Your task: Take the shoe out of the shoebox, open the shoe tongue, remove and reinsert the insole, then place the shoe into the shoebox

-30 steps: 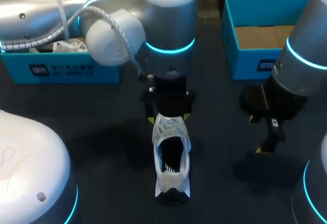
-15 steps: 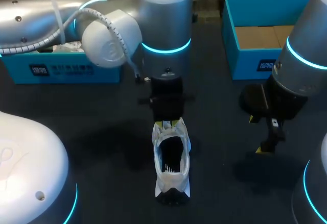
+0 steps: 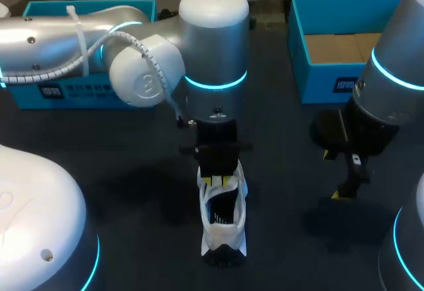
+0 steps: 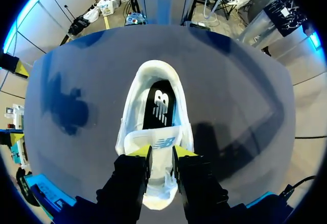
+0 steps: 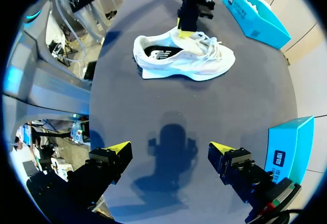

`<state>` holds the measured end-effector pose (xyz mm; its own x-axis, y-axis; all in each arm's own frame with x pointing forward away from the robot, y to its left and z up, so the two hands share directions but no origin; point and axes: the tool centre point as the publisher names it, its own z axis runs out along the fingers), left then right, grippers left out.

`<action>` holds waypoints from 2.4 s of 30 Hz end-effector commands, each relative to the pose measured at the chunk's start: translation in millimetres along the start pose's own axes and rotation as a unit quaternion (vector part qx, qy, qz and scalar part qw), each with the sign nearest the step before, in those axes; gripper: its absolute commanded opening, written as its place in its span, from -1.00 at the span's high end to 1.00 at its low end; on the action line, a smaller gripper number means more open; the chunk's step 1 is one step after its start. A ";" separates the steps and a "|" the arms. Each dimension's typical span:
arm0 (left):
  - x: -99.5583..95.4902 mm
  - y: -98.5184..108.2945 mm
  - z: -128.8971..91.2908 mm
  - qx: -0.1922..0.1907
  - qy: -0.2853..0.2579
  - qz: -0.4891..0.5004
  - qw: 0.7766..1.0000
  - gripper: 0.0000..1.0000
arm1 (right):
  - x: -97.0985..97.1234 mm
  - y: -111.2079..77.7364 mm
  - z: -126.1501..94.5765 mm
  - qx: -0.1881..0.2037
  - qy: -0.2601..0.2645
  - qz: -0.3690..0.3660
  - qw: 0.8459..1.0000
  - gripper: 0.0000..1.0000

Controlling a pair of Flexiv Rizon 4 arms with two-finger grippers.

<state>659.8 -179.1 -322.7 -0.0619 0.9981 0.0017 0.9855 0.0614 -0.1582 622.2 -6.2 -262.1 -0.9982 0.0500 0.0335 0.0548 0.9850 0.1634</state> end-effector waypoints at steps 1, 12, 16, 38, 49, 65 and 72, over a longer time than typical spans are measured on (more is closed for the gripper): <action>-4.2 -1.6 6.3 0.003 -0.001 0.003 1.000 0.48 | 0.1 -0.1 1.6 0.000 0.000 0.000 1.000 -1.00; -12.3 2.2 -6.5 -0.006 -0.014 0.004 1.000 0.49 | 0.1 -0.1 1.6 0.000 0.000 0.000 1.000 -1.00; -19.2 3.7 10.6 0.005 0.005 0.008 1.000 0.50 | 0.1 -0.1 1.6 0.000 0.000 0.000 1.000 -1.00; -7.5 -35.2 -22.7 0.012 -0.009 -0.027 1.000 0.18 | 0.1 -0.1 1.6 0.000 0.000 0.000 1.000 -1.00; 6.0 -77.4 -23.4 0.021 0.011 -0.265 0.964 -1.00 | 0.1 -0.1 1.6 0.000 0.000 0.000 1.000 -1.00; 2.9 -102.8 -12.0 0.014 0.013 -0.388 0.921 -1.00 | 0.1 -0.1 1.6 0.000 0.000 0.000 1.000 -1.00; 3.7 -123.0 0.1 0.013 -0.016 -0.557 0.830 -1.00 | 0.1 -0.1 1.6 0.000 0.000 0.000 1.000 -1.00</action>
<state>547.6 -182.6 -295.9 -0.7892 0.5925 0.1619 0.5801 0.8056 -0.1202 622.2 -6.2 -262.1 -0.9982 0.0501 0.0335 0.0549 0.9850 0.1635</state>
